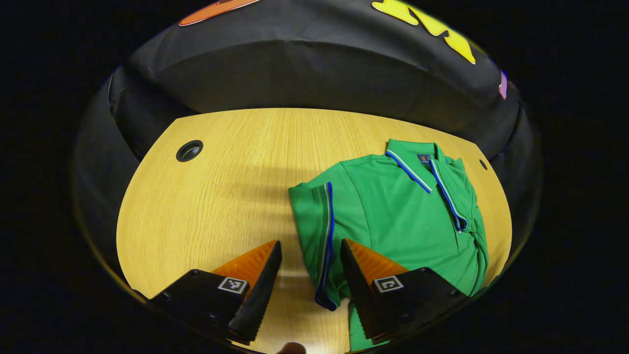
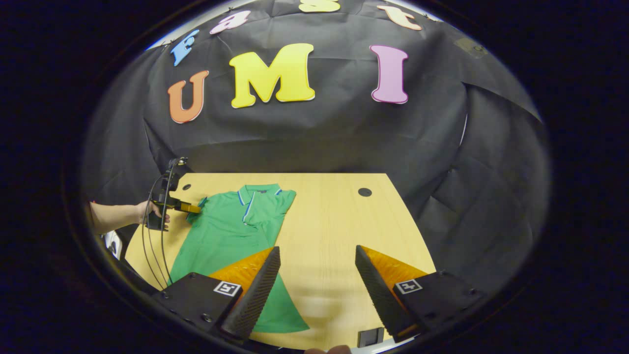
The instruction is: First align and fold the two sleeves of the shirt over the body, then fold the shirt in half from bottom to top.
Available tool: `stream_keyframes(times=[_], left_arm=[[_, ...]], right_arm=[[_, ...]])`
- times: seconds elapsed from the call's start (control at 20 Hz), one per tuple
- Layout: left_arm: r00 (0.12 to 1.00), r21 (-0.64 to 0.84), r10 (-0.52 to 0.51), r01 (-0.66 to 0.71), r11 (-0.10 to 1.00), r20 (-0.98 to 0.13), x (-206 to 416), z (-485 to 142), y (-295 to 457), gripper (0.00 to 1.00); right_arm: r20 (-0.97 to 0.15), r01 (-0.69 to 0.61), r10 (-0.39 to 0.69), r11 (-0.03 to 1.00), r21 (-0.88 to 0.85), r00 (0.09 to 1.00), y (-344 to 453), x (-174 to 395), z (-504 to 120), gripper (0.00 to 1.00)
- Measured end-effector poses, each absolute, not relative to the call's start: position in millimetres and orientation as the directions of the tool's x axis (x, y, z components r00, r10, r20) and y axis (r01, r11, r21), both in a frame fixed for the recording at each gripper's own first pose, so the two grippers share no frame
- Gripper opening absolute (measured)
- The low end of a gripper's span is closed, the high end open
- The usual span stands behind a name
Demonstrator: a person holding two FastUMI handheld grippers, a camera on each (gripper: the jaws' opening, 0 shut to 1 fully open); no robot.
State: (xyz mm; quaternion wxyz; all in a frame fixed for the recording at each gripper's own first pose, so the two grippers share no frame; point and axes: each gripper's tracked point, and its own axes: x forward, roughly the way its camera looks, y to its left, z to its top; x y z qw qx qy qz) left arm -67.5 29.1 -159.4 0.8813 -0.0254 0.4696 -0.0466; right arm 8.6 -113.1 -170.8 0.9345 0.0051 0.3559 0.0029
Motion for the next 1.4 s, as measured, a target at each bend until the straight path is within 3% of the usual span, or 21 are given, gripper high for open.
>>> stream_keyframes(times=[0.1, 0.15, 0.2, 0.25, 0.35, 0.4, 0.45, 0.55, 0.6, 0.7, 0.75, 0.8, 0.85, 0.95, 1.4], left_arm=[[0.553, -0.054, -0.071, 0.047, 0.997, -0.83, -64, -162, 36, 0.63], [0.549, -0.046, -0.062, 0.043, 0.998, -0.834, -64, -162, 37, 0.56], [0.541, -0.041, -0.062, 0.051, 0.998, -0.839, -64, -162, 37, 0.42], [0.534, -0.041, -0.07, 0.066, 0.997, -0.843, -64, -162, 36, 0.38], [0.511, -0.051, -0.096, 0.101, 0.994, -0.854, -66, -162, 29, 0.12], [0.5, -0.043, -0.093, 0.111, 0.993, -0.861, -67, -162, 28, 0.07], [0.499, -0.042, -0.097, 0.12, 0.992, -0.861, -67, -160, 26, 0.06], [0.509, -0.046, -0.109, 0.134, 0.99, -0.854, -64, -153, 21, 0.05], [0.521, -0.042, -0.108, 0.137, 0.99, -0.847, -62, -147, 21, 0.04], [0.548, -0.046, -0.113, 0.135, 0.99, -0.829, -57, -131, 20, 0.04], [0.557, -0.044, -0.111, 0.133, 0.99, -0.823, -54, -124, 20, 0.04], [0.564, -0.049, -0.116, 0.133, 0.99, -0.818, -54, -118, 18, 0.04], [0.57, -0.059, -0.125, 0.132, 0.989, -0.812, -53, -110, 13, 0.04], [0.57, -0.087, -0.146, 0.13, 0.988, -0.808, -52, -100, 0, 0.04], [0.559, -0.192, -0.263, 0.184, 0.964, -0.786, -30, -68, -114, 0.04]], right_arm=[[-0.671, 0.016, 0.005, 1.0, 0.025, 0.742, -116, 8, -174, 1.0], [-0.673, 0.028, 0.002, 0.999, 0.035, 0.74, -117, 8, -176, 0.98], [-0.675, 0.038, -0.002, 0.999, 0.038, 0.737, -119, 8, -178, 0.98], [-0.678, 0.045, -0.008, 0.998, 0.038, 0.735, -121, 9, -180, 0.93], [-0.682, 0.058, -0.019, 0.998, 0.035, 0.731, -124, 9, -183, 0.98], [-0.686, 0.063, -0.023, 0.997, 0.033, 0.727, -125, 8, -185, 0.93], [-0.687, 0.07, -0.029, 0.997, 0.033, 0.726, -128, 7, -186, 0.98], [-0.681, 0.082, -0.043, 0.996, 0.024, 0.731, -133, 7, -184, 0.93], [-0.678, 0.085, -0.048, 0.996, 0.022, 0.734, -134, 7, -183, 0.98], [-0.673, 0.092, -0.048, 0.995, 0.03, 0.738, -136, 7, -182, 0.98], [-0.67, 0.096, -0.048, 0.995, 0.035, 0.741, -136, 7, -181, 0.93], [-0.669, 0.1, -0.047, 0.994, 0.041, 0.742, -137, 7, -180, 0.98], [-0.668, 0.1, -0.044, 0.994, 0.046, 0.743, -136, 6, -180, 0.93], [-0.661, 0.1, -0.039, 0.993, 0.055, 0.749, -136, 4, -182, 0.98], [-0.633, 0.204, -0.098, 0.974, 0.097, 0.768, -173, -28, -184, 0.98]])
